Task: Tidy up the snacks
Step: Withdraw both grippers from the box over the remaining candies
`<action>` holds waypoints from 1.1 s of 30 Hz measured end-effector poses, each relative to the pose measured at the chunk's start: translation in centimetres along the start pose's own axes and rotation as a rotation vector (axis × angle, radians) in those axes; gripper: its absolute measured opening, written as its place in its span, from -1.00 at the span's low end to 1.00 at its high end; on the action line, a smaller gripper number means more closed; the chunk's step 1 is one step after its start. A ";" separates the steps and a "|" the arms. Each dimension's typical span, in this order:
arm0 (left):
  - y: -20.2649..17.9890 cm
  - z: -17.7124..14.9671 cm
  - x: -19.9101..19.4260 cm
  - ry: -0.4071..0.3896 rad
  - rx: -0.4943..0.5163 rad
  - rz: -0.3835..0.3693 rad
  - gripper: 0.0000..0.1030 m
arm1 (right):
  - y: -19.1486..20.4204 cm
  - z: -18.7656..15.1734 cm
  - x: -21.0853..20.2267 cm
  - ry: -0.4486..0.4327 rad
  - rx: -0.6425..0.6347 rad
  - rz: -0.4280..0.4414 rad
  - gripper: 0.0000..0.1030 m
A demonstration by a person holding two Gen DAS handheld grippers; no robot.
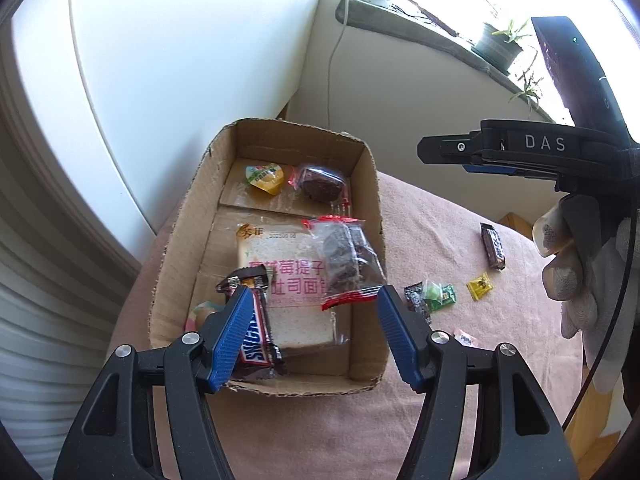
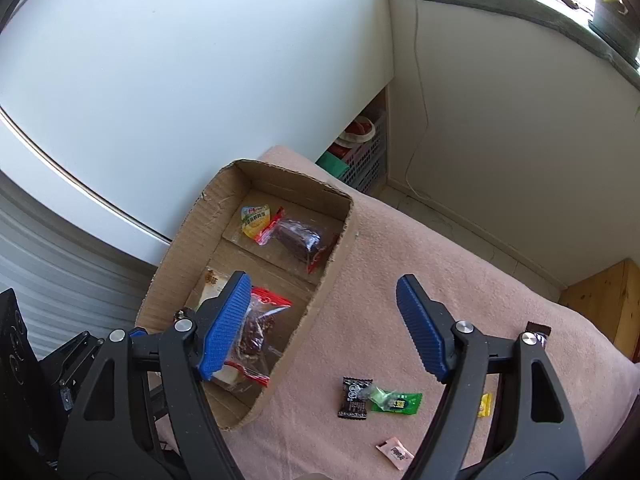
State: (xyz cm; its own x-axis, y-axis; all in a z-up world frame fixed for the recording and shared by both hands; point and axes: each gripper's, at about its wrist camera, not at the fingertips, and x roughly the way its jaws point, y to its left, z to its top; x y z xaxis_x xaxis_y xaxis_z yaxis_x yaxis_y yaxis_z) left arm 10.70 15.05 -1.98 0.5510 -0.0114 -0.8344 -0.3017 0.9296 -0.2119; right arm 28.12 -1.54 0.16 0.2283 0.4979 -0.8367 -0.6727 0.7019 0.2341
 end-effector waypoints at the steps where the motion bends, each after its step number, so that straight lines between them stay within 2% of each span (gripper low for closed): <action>1: -0.5 0.0 0.0 -0.001 0.009 -0.008 0.24 | -0.9 -0.3 -0.4 -0.002 0.016 -0.006 0.51; 11: -6.6 -0.7 1.5 0.032 0.118 -0.092 0.24 | -10.5 -4.0 -3.7 -0.003 0.166 -0.118 0.51; 16: -9.1 -1.3 2.6 0.063 0.155 -0.129 0.24 | -14.0 -5.8 -4.5 0.002 0.215 -0.159 0.51; 24: -12.2 -3.1 5.0 0.151 0.174 -0.180 0.22 | -17.9 -9.1 -3.9 0.052 0.262 -0.160 0.51; 26: -12.8 -3.7 5.7 0.176 0.177 -0.190 0.14 | -18.3 -10.0 -3.4 0.066 0.268 -0.157 0.51; 33: -14.2 -5.0 7.7 0.241 0.176 -0.208 0.13 | -19.2 -11.7 -2.0 0.098 0.256 -0.163 0.51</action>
State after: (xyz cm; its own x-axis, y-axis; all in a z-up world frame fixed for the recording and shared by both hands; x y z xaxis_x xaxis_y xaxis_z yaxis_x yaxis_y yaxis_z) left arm 15.28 -0.05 -7.93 0.3811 -0.2739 -0.8830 -0.0523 0.9472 -0.3164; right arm 32.30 -21.94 -8.51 0.2412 0.3256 -0.9142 -0.4312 0.8799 0.1996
